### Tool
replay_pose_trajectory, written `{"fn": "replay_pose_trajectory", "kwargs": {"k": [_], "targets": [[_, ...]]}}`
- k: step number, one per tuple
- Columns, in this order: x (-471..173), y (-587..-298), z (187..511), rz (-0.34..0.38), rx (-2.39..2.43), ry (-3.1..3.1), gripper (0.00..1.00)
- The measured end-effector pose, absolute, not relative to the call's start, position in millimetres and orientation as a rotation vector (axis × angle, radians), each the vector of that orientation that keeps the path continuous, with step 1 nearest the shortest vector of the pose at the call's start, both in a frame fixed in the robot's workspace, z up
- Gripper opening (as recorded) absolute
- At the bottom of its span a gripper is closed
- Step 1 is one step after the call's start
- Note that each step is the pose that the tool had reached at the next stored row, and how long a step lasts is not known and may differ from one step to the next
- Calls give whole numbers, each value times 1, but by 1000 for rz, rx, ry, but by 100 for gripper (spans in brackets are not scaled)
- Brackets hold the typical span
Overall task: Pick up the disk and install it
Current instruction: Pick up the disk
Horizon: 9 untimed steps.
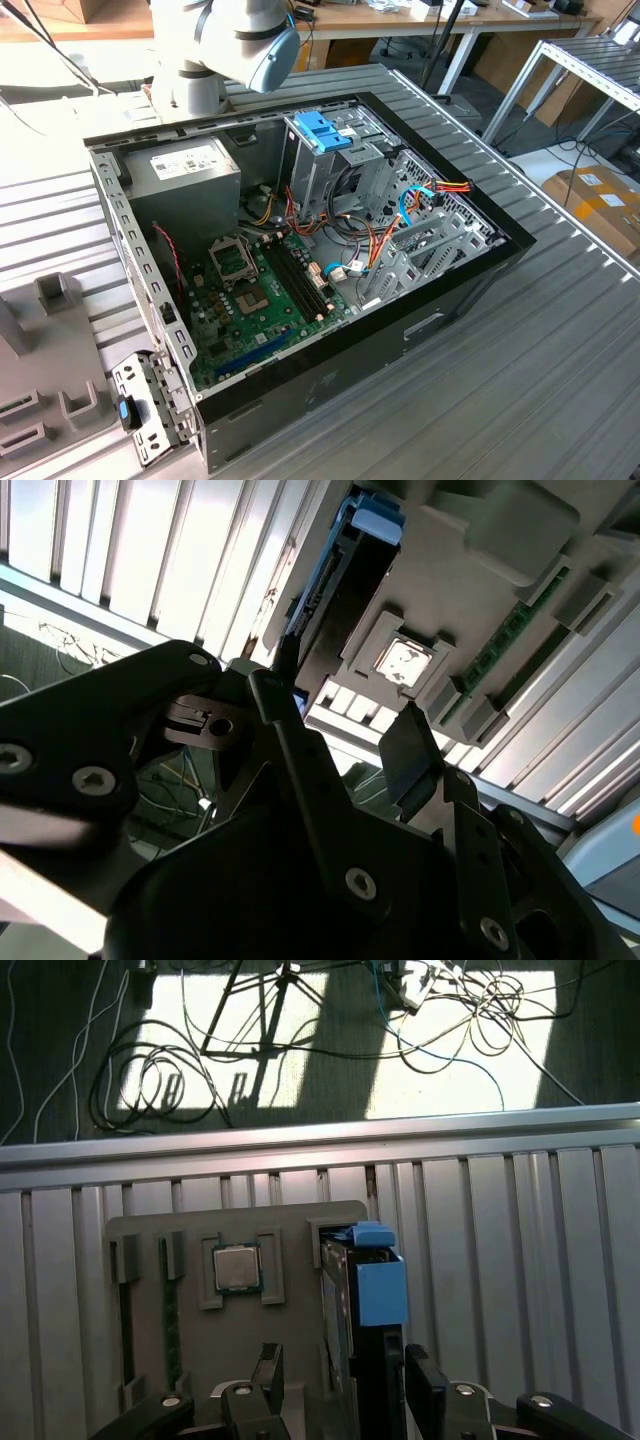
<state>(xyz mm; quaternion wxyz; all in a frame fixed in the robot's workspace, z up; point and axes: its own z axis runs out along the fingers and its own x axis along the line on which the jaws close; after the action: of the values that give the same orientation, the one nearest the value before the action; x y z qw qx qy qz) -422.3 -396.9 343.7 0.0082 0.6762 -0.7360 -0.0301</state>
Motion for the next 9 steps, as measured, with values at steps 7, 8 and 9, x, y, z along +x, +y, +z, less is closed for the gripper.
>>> {"fn": "replay_pose_trajectory", "kwargs": {"k": [7,8,9], "targets": [[-422,-397,340,-94,2113,-2300,60],[-422,-397,340,-94,2113,-2300,60],[-422,-397,340,-94,2113,-2300,60]]}}
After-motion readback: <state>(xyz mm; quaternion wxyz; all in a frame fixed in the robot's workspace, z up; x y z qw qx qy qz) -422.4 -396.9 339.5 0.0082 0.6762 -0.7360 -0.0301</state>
